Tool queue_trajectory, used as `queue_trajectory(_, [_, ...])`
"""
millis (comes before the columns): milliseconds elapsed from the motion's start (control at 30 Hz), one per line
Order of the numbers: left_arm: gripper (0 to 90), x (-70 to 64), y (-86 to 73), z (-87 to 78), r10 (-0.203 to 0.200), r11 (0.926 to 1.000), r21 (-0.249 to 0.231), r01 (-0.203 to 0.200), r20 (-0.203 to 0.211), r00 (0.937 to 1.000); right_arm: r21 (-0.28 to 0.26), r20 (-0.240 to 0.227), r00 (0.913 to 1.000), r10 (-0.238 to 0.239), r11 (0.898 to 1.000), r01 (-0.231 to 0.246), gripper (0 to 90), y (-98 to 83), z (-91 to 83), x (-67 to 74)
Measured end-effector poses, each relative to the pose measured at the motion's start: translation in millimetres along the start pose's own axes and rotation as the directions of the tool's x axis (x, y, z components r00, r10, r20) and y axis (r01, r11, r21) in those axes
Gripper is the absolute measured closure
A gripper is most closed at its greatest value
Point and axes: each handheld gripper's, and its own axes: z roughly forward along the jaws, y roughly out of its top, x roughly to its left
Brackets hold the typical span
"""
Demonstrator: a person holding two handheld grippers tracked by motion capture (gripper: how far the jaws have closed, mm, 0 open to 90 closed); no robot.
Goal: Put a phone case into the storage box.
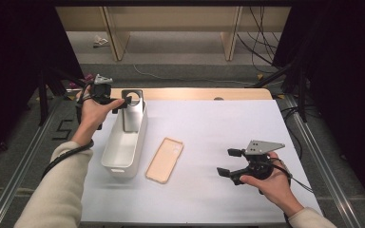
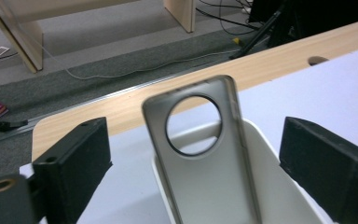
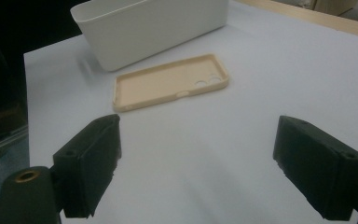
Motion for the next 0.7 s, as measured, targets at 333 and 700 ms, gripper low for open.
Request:
queue_trajectory(333, [0.0, -29.3, -26.0, -42.6, 0.022, 0.9976, -0.067, -0.017, 0.078, 0.9967, 0.005, 0.005, 1.0000, -0.001, 1.000, 0.001, 16.0, 0.4, 1.5, 0.6])
queue_trajectory(700, [0.0, -70.1, -67.8, -70.7, 0.025, 0.9980, -0.060, -0.016, 0.155, 0.9876, 0.008, 0.004, 1.0000, -0.002, 1.000, 0.002, 16.0, 1.0, 2.8, 1.7])
